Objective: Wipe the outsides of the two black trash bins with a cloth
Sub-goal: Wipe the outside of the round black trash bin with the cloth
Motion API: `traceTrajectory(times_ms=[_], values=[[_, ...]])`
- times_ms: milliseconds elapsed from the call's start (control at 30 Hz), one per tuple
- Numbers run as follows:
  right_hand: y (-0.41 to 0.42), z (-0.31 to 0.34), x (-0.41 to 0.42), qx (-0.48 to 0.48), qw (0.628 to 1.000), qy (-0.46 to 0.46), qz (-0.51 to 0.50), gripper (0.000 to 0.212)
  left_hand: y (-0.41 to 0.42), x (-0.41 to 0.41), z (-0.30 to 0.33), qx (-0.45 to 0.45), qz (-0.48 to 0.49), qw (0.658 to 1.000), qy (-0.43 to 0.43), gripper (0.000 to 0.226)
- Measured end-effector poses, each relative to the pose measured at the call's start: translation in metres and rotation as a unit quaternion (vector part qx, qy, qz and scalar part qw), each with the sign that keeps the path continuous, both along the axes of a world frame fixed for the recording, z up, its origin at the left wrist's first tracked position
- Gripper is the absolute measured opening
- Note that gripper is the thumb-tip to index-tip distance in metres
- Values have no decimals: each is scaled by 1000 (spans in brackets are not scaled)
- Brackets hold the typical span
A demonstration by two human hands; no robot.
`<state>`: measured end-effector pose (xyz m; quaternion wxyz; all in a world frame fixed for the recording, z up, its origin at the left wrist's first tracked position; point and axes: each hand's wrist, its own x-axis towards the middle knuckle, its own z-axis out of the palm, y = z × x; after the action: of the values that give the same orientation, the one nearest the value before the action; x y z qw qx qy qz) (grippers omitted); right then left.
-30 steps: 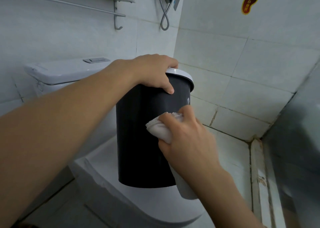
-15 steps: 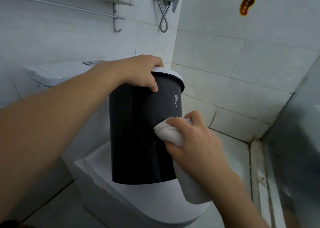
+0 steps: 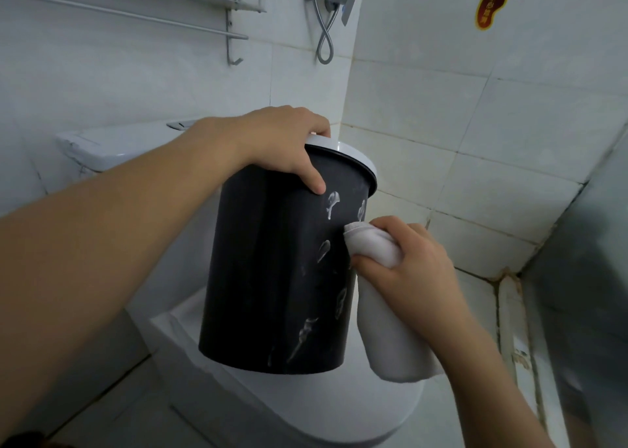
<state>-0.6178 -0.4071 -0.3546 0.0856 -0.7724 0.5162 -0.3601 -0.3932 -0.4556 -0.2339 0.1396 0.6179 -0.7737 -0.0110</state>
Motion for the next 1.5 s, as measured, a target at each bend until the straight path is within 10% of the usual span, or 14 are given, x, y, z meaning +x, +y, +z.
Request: traceTrajectory(times_ms=[1500], values=[[-7,30,23,-74,993,82,-29,31,11,3,2,47,-72,994,69,52]])
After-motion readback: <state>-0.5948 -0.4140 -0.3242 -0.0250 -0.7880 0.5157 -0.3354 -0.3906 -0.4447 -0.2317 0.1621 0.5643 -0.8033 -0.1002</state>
